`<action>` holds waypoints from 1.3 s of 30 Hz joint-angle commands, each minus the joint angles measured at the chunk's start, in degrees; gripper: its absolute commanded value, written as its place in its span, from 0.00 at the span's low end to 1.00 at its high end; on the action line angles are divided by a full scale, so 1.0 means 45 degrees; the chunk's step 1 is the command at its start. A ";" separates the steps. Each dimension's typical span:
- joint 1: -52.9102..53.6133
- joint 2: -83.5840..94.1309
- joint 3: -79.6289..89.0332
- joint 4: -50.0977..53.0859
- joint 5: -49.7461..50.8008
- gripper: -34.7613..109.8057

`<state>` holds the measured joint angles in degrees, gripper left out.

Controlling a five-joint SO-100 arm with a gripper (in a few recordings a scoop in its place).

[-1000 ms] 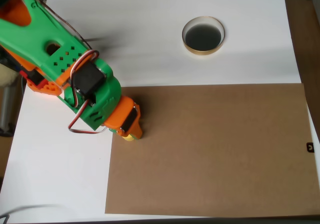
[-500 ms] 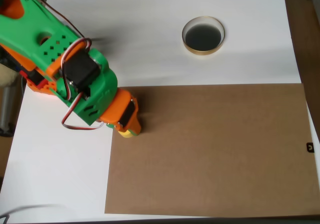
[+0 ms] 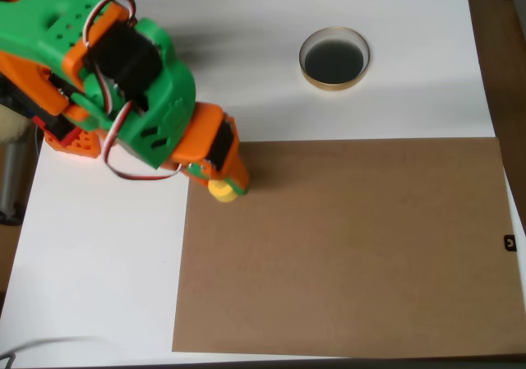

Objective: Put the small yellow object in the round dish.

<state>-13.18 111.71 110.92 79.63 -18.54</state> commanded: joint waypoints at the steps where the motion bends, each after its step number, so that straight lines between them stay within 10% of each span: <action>1: -0.0840 0.0859 -0.0898 0.0469 -0.0527 0.24; 39: -0.7500 -0.5371 -0.6484 0.2383 -0.0820 0.24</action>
<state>-44.65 87.54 87.80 89.82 -22.50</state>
